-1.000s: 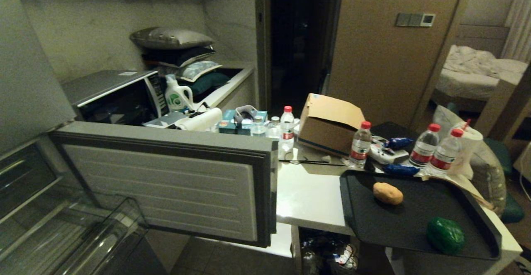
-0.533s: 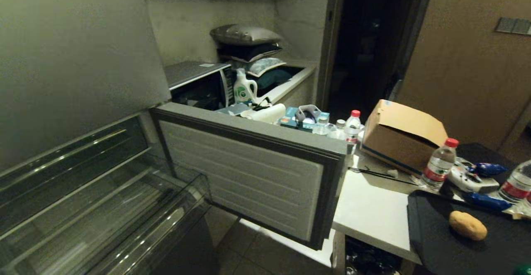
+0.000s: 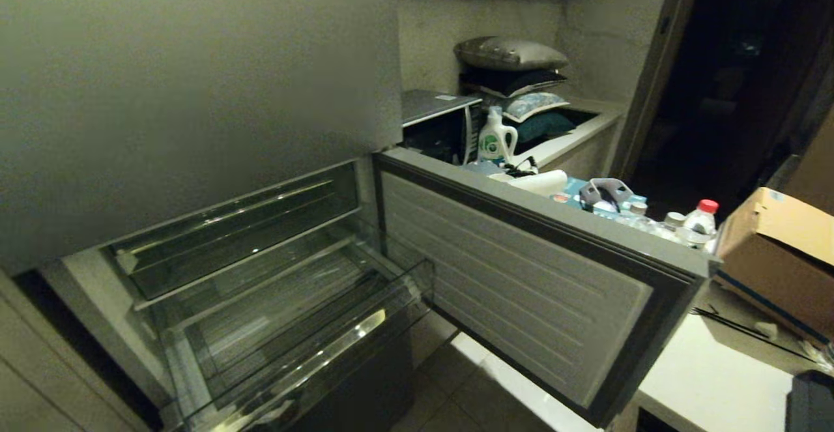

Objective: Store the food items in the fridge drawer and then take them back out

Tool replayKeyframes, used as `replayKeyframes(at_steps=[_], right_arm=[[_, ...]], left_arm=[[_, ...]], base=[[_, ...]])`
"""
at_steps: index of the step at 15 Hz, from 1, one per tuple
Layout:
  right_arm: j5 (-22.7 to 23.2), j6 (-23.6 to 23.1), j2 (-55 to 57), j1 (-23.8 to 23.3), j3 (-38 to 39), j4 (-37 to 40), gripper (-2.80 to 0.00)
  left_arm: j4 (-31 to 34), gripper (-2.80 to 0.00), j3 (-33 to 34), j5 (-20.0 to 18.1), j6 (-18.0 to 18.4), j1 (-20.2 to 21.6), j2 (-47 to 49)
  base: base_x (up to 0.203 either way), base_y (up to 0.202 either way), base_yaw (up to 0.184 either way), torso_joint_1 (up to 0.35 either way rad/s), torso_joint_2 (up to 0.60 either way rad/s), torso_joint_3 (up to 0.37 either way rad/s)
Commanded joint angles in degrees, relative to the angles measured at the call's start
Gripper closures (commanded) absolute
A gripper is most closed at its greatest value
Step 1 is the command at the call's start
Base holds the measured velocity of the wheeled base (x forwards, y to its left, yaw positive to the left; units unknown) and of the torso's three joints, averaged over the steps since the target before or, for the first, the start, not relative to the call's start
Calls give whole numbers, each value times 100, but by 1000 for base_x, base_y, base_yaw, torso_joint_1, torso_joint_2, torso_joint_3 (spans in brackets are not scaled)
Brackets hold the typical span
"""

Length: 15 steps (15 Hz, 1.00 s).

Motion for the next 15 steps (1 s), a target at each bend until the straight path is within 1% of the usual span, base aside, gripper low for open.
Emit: replayKeyframes(at_steps=[1, 15], right_arm=[[1, -1, -2, 0, 157, -4, 0], [1, -1, -2, 0, 152, -4, 0]], left_arm=[[1, 0, 0, -1, 2, 0, 11], [1, 0, 0, -1, -3, 0, 11]], base=[[0, -6, 179, 2, 2, -2], [2, -8, 177, 3, 2, 2]])
